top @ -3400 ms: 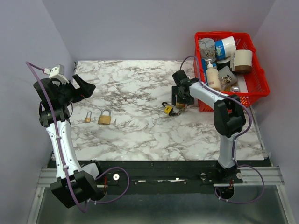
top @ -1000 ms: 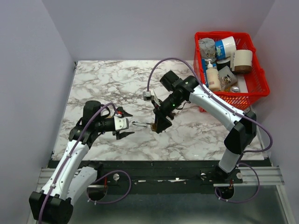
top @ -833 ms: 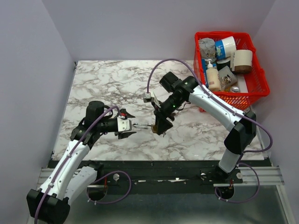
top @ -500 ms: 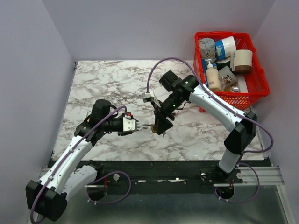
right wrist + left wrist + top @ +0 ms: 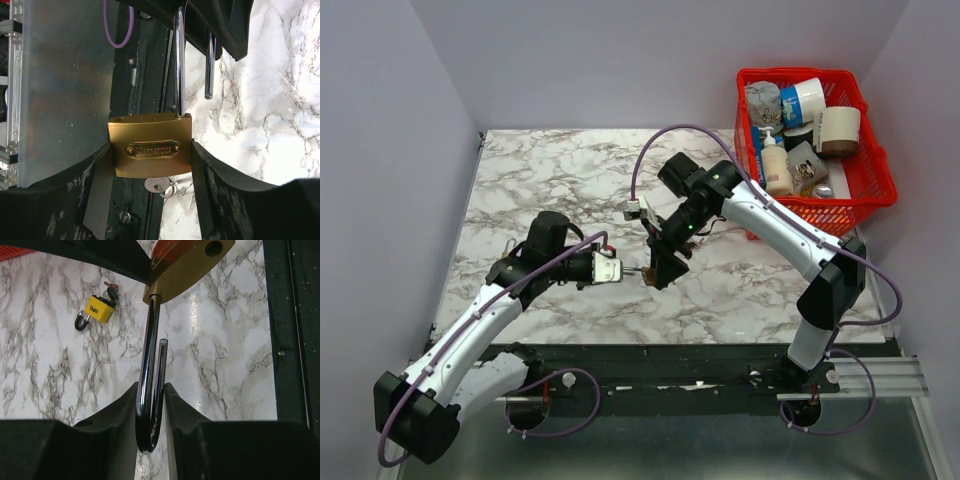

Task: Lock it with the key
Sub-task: Pick up the lock from the center of the board.

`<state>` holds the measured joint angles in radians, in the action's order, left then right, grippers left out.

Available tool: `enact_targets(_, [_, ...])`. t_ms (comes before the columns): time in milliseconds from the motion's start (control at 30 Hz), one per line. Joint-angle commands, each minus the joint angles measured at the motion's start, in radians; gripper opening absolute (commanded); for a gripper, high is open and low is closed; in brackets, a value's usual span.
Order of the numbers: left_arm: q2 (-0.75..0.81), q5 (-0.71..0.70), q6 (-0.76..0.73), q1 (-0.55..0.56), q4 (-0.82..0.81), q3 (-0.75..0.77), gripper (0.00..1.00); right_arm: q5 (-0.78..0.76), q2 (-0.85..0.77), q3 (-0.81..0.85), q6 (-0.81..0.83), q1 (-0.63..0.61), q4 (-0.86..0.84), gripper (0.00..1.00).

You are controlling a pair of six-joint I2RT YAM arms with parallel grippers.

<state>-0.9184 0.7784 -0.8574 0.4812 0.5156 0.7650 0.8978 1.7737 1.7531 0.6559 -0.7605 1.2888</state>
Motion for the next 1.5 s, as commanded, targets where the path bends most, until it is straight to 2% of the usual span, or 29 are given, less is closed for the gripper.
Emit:
enact_targets(0, [-0.010,-0.047,-0.046,0.026,0.029,0.042,0.30,0.036,0.007,0.039,-0.002,-0.014,0.012,0.01])
enact_targets(167, [-0.010,-0.079,-0.045,0.053,0.052,0.049,0.27,0.041,0.020,0.048,-0.009,-0.013,0.021,0.01])
enact_targets(200, [-0.007,-0.080,-0.037,0.057,0.052,0.051,0.12,0.043,0.021,0.049,-0.015,-0.014,0.021,0.01])
enact_targets(233, [-0.007,-0.077,-0.016,0.059,0.052,0.054,0.03,0.043,0.023,0.054,-0.019,-0.014,0.017,0.01])
enact_targets(267, [-0.008,-0.077,0.000,0.059,0.050,0.056,0.00,0.043,0.024,0.057,-0.025,-0.014,0.014,0.01])
enact_targets(300, [-0.004,-0.074,0.018,0.060,0.044,0.057,0.00,0.038,0.024,0.062,-0.041,-0.014,0.010,0.09])
enact_targets(333, [0.000,-0.071,0.040,0.060,0.043,0.059,0.00,0.036,0.024,0.066,-0.041,-0.014,0.010,0.39])
enact_targets(433, [0.018,-0.054,0.083,0.060,0.026,0.054,0.00,0.024,-0.008,0.060,-0.062,-0.013,-0.023,0.85])
enact_targets(533, [0.036,-0.034,0.115,0.060,0.023,0.056,0.00,0.018,-0.039,0.036,-0.076,-0.002,-0.060,1.00])
enact_targets(800, [0.069,0.015,0.262,0.059,-0.014,0.088,0.00,-0.035,-0.109,0.011,-0.062,0.044,-0.095,1.00])
enact_targets(967, [0.093,0.032,0.359,0.059,-0.081,0.099,0.00,-0.121,-0.226,-0.099,-0.071,0.046,-0.265,1.00])
enact_targets(1067, [0.107,0.045,0.397,0.059,-0.100,0.112,0.00,-0.191,-0.324,-0.191,-0.200,0.058,-0.457,1.00])
enact_targets(1133, [0.110,0.053,0.409,0.059,-0.098,0.128,0.00,-0.186,-0.374,-0.219,-0.178,0.061,-0.496,1.00])
enact_targets(1300, [0.113,0.084,0.446,0.059,-0.098,0.152,0.00,-0.053,-0.341,-0.155,-0.070,0.063,-0.373,1.00])
enact_targets(1400, [0.118,0.081,0.451,0.059,-0.109,0.155,0.00,-0.028,-0.283,-0.113,-0.024,0.063,-0.273,1.00])
enact_targets(1467, [0.112,0.082,0.455,0.059,-0.111,0.166,0.00,-0.017,-0.269,-0.095,-0.007,0.061,-0.246,0.96])
